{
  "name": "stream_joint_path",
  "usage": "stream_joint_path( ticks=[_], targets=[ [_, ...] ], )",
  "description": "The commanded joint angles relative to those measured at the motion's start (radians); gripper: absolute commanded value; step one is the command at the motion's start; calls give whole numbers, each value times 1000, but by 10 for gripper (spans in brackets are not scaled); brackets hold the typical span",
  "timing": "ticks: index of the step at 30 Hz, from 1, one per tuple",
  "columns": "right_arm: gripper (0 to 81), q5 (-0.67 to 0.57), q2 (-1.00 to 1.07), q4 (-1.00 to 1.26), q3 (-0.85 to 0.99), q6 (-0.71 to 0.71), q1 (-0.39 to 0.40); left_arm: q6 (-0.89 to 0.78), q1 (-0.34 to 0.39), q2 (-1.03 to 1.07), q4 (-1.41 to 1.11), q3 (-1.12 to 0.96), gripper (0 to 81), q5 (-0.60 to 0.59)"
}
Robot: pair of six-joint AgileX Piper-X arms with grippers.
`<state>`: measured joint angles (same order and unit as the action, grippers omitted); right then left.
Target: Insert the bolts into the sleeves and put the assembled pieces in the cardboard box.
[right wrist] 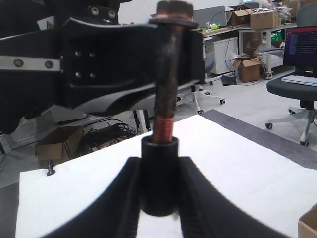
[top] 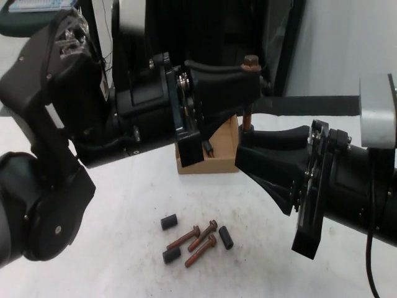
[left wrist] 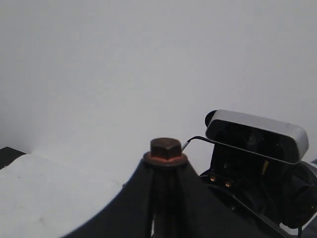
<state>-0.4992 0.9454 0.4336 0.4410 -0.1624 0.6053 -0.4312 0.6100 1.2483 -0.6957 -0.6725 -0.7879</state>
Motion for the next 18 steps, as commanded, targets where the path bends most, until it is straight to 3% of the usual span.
stream_joint_path(
  ticks=[1,4,10,11,18],
  targets=[
    [8,-9,-9,27,3,6,1,35,2,6,9,-11,0,-15],
    [8,-9,-9,27,3,6,1,36,2,6,9,-11,80,-25],
    [8,-9,-9,27,3,6,1,-54,0,6,11,-11,495,-89],
    [8,-9,-9,27,3,6,1,-73,0,6,11,-11,528,-90],
    [8,-9,-9,27,3,6,1,-93,-2,-29,2,-11,544,-88]
  ],
)
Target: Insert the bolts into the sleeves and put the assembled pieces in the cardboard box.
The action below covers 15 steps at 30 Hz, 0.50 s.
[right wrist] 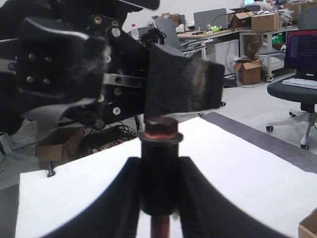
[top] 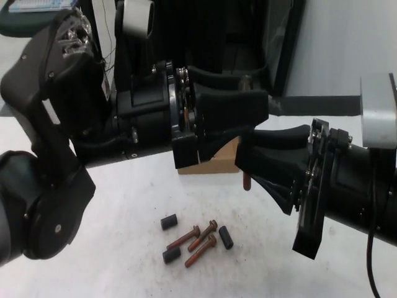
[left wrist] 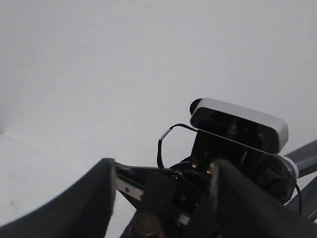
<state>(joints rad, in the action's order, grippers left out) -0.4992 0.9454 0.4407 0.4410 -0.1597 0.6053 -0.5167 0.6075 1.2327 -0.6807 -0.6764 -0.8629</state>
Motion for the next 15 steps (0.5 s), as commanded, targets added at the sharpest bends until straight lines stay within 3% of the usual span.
stream_joint_path(
  ticks=[1,4,6,8,11,12,15],
  targets=[
    [8,-9,-9,20,3,3,1,0,-2,-25,-13,-9,544,-7],
    [8,-5,-9,20,3,3,1,23,-21,-66,-13,-10,534,75],
    [8,29,-9,10,3,3,1,47,-49,-105,-13,-10,474,189],
    [8,102,-8,5,3,3,1,96,-81,-144,-11,-10,351,307],
    [8,214,-7,-13,19,3,-2,248,-117,-196,19,-10,53,424],
    [8,243,0,-61,41,1,-7,296,-126,-211,53,-10,2,437],
    [8,262,72,-313,165,1,-40,349,-132,-245,227,-10,3,443]
  ],
)
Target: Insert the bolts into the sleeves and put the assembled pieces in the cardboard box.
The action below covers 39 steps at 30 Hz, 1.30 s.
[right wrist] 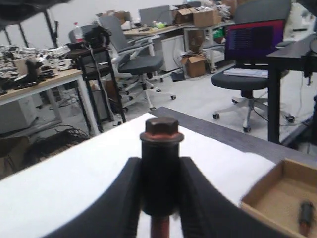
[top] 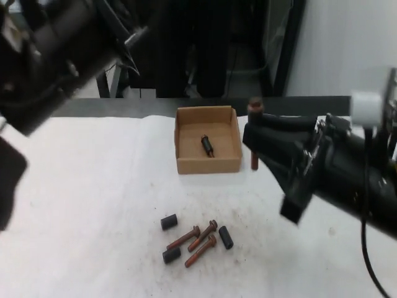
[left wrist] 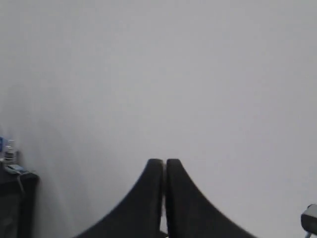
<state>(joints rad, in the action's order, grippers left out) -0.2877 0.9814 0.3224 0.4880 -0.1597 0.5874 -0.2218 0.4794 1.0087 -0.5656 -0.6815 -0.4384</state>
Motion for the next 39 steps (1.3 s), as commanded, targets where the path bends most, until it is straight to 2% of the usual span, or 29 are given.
stream_joint_path(
  ticks=[1,4,7,11,17,21,24,28,32,34,37,39],
  targets=[
    [8,51,80,-284,169,1,-40,68,-4,-30,195,-4,3,19],
    [8,51,240,-476,324,-18,-90,83,-4,-46,456,-4,3,31],
    [8,46,427,-589,500,-95,-133,81,-2,-48,717,-4,3,108],
    [8,47,699,-760,798,-111,-154,88,-2,-50,1001,-4,3,193],
    [8,72,1042,-1025,1220,-109,-159,88,-2,-51,1163,-4,3,198],
    [8,100,1213,-1148,1425,-109,-159,110,-2,-51,1213,-4,3,198],
    [8,103,1282,-1202,1516,-109,-159,110,-2,-51,1235,-4,3,198],
    [8,115,1302,-1189,1534,-109,-159,110,-2,-51,1232,-4,3,198],
    [13,142,1302,-1147,1534,-14,-159,110,-2,-51,1228,-4,3,198],
    [96,142,1302,-1145,1534,6,-159,110,-2,-51,1228,-4,3,198],
    [323,131,1302,-1147,1534,6,-161,110,-2,-51,1228,-4,3,198],
    [417,133,1298,-1142,1534,3,-161,110,-2,-51,1228,-4,3,198]
  ],
)
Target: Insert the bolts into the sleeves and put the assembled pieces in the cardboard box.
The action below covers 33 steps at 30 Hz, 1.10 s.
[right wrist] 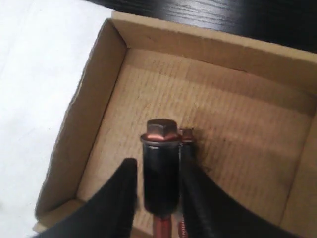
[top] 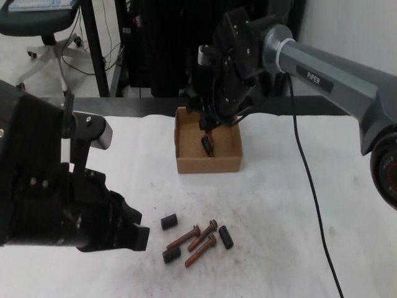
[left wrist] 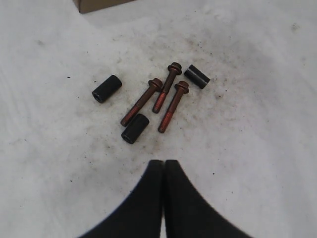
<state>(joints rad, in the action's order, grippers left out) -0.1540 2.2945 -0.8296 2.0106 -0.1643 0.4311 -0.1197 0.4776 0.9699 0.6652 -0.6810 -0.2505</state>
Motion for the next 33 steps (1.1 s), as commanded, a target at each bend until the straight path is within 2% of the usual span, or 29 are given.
stream_joint_path(
  ticks=[1,2,3,5,6,7,11,14,17,20,22,28,33],
  targets=[
    [411,-1,-18,10,12,8,-8,8,0,-12,-3,-5,3,10],
    [384,-1,-26,6,12,8,-10,8,0,-12,-3,-5,3,10],
    [322,-1,-35,2,12,8,-11,8,0,-12,-3,-5,3,10],
    [157,-1,-67,-9,12,8,-17,8,0,-12,-3,-5,3,10],
    [29,-1,-84,-23,12,8,-22,13,0,-12,-3,-5,3,10],
    [1,-1,-112,-35,12,3,-24,35,0,-12,-5,-5,3,10],
    [6,-3,-243,-129,10,66,-25,173,5,-12,-52,-5,3,2],
    [6,-26,-363,-218,-18,108,-25,204,5,-5,-130,-5,3,2],
    [6,-46,-499,-255,-122,119,-25,206,5,27,-220,-5,3,-86],
    [6,-55,-661,-208,-331,124,-25,226,5,109,-283,-12,3,-226],
    [6,-88,-789,-139,-505,111,-25,226,5,174,-279,-31,3,-258],
    [6,-134,-1158,85,-997,8,-25,312,13,403,-193,-147,3,-268],
    [6,-136,-1380,107,-1254,-50,-25,404,70,555,-122,-271,0,-232]
  ],
)
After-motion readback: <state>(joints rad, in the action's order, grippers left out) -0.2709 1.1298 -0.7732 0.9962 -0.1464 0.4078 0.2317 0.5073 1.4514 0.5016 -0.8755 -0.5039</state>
